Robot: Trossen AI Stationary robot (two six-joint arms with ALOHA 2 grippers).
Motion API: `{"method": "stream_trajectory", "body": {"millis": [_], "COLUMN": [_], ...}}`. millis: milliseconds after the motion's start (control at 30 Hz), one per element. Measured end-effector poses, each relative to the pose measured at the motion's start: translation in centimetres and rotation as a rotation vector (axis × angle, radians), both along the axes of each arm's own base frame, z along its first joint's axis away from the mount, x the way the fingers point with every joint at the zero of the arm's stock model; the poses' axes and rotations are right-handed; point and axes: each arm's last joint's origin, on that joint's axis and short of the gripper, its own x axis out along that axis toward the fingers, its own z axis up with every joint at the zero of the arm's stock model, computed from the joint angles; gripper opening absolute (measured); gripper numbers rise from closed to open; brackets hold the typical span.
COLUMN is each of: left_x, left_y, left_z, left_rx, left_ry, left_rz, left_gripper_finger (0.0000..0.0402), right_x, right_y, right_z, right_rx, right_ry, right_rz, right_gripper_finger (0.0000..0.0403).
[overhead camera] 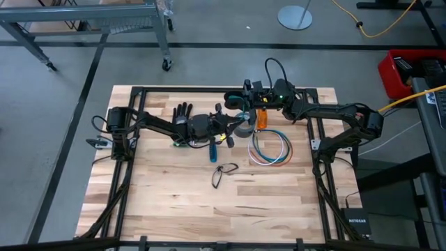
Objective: Coil cords
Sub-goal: Coil the green wire onto the spool
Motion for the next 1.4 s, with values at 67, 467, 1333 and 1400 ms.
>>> {"method": "stream_trajectory", "body": {"millis": [67,467,1333,1400], "left_x": [0.0,-0.3,-3.9,-4.0], "left_y": [0.0,-0.5,1.7,2.0], "left_z": [0.0,-0.8,-0.5,-0.5], "left_rx": [-0.001,-0.128,-0.306,-0.325], "left_ry": [0.000,0.116,0.483,0.473], "left_rz": [0.000,0.037,0.153,0.159], "left_gripper_finger": [0.0011,0.0002,0.0000,0.0000], "right_x": [0.0,-0.8,-3.7,-3.7], "right_y": [0.0,-0.5,-0.1,0.2], "right_z": [0.0,-0.8,-5.6,-5.9], "right_rx": [-0.002,0.052,0.119,0.078], "right_ry": [0.001,0.140,0.720,0.762], "right_rz": [0.014,0.088,0.013,-0.021], "right_gripper_finger": [0.0001,0.0001,0.0001,0.0001]}}
